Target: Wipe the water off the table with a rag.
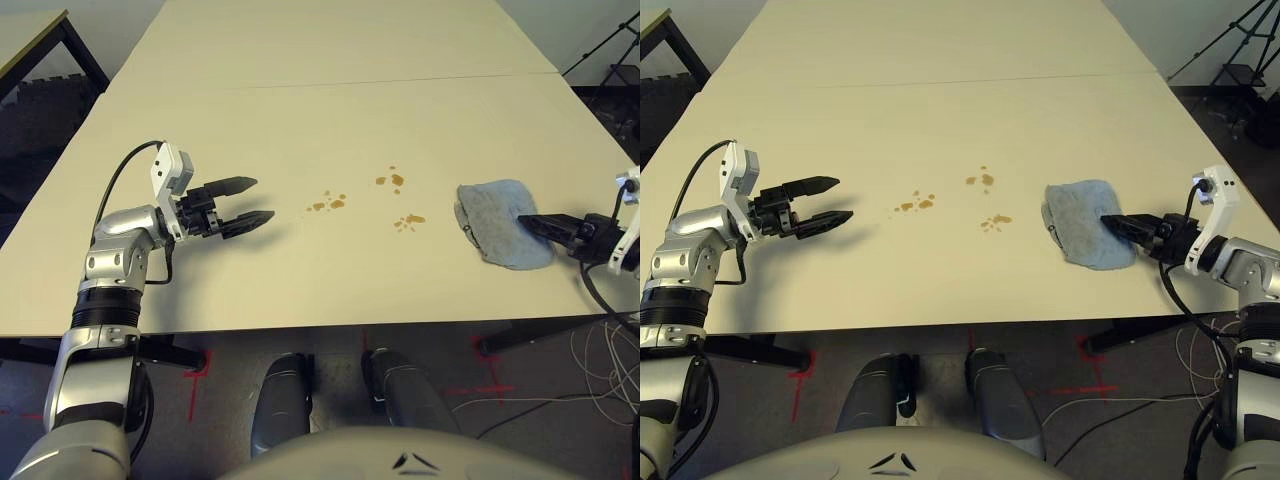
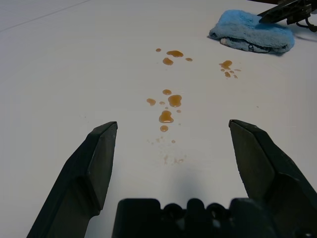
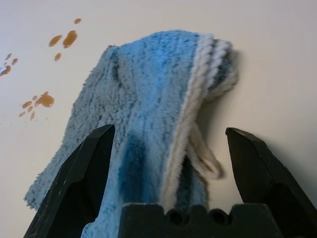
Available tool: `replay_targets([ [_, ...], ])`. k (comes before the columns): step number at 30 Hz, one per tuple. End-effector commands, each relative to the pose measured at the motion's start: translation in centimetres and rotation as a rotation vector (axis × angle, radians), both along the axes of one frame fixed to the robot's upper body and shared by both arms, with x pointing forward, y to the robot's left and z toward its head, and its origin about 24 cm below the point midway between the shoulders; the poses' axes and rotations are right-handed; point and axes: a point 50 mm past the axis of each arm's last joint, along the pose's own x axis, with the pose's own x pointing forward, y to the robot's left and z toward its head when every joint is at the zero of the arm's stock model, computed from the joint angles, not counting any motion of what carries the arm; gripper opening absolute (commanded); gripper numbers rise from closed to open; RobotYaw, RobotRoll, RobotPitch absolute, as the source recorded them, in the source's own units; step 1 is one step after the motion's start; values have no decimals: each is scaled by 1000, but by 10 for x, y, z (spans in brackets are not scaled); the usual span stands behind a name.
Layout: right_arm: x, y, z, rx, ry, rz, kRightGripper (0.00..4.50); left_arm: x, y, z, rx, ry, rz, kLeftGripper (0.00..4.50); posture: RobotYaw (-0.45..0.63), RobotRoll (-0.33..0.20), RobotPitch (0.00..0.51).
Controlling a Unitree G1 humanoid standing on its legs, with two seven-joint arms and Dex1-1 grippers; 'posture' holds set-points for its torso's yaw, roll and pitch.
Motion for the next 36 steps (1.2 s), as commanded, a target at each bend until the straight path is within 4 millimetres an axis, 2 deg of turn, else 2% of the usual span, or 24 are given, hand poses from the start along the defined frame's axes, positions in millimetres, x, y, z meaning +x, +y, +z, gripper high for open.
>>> replay_targets([
  [1,2,18,-15,2,60,69,4459,-2,3,-2,28,4,11,4500,-163,0,136],
  [5,6,33,-23,-11,80,113,4459,-1,2,-2,29,-1,14,4500,-163,0,136],
  [12,10,33,-30,-68,100,68,4459,0,2,-1,31,-8,18,4500,-164,0,133],
  [15,11,29,-32,-95,115,35,3879,1,2,-1,31,-11,21,4500,-164,0,130],
  [23,8,26,-28,-141,120,59,795,3,2,-1,30,-15,27,4500,-168,0,124],
  [25,8,26,-26,-140,111,64,141,4,2,-2,30,-16,28,4500,-169,0,122],
  [33,15,28,14,-78,-25,88,43,5,3,-2,34,-21,34,4500,-173,0,116],
  [36,22,35,40,-67,-110,91,42,5,4,-3,37,-20,37,4500,-179,0,117],
])
